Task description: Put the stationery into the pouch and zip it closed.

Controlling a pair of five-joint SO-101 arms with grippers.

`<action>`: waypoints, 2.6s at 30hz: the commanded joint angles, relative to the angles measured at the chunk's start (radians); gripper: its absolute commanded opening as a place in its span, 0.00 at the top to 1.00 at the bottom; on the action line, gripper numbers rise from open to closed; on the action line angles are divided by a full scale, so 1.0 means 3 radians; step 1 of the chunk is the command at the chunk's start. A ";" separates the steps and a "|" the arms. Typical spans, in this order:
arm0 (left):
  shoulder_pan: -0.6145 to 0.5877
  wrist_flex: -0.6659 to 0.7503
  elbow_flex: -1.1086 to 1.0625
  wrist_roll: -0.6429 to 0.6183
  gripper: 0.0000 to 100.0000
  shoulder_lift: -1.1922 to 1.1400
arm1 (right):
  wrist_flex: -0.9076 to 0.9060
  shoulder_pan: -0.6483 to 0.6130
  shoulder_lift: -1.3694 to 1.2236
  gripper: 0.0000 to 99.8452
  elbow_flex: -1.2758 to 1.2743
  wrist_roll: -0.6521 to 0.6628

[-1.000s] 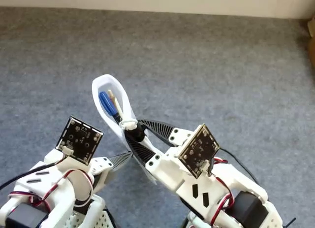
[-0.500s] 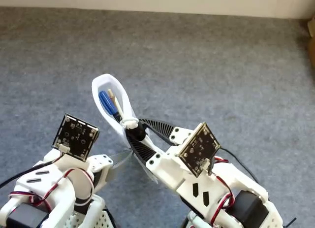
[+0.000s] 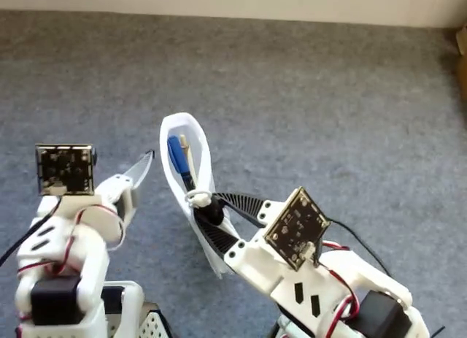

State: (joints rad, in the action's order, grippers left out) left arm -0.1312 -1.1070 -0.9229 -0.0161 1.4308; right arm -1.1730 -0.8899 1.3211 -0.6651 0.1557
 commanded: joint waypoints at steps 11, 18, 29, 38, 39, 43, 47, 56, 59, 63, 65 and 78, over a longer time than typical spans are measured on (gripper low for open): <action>0.1245 0.0440 -0.0095 -0.0266 0.70 -0.0003 | -0.0688 0.0054 -0.0136 1.00 0.0079 0.0210; 0.1343 0.0322 -0.0008 -0.0230 0.70 0.0003 | -0.0688 0.0054 -0.0136 1.00 0.0059 0.0210; 0.1373 -0.1120 0.1112 -0.0041 0.69 0.0003 | -0.0366 0.0376 -0.0136 1.00 0.0059 0.0184; 0.1609 -0.1499 0.1169 -0.0046 0.69 0.0003 | 0.0090 0.0391 -0.0136 1.00 0.0054 -0.0118; 0.1649 -0.1524 0.1169 -0.0046 0.69 0.0003 | 0.0125 0.0391 -0.0136 1.00 0.0049 -0.0118; 0.1701 -0.1519 0.1169 -0.0271 0.69 0.0018 | 0.0146 0.0391 -0.0141 1.00 0.0049 -0.0118; 0.1762 -0.1514 0.1164 -0.0348 0.69 0.0263 | 0.0151 0.0238 -0.0156 1.00 0.0049 -0.0118; 0.1880 -0.1514 0.1036 -0.0348 0.69 0.0949 | 0.0243 0.0095 -0.0161 1.00 0.0043 -0.0118; 0.1880 -0.1453 0.0846 -0.0338 0.69 0.0969 | 0.0243 0.0084 -0.0161 1.00 0.0043 -0.0123; 0.1864 -0.1294 0.0621 -0.0343 0.69 0.0985 | 0.0243 0.0084 -0.0161 1.00 0.0043 -0.0281; 0.1854 -0.1202 0.0504 -0.0338 0.70 0.1000 | 0.0238 0.0084 -0.0161 1.00 0.0043 -0.0353; 0.1036 -0.1135 0.0350 0.0450 0.73 0.1005 | 0.0023 0.0100 -0.0141 1.00 0.0074 -0.0348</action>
State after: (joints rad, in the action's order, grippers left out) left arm 0.2386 -1.4661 -0.8170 0.0575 1.7192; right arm -1.1270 -0.8577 1.3088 -0.6513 0.0591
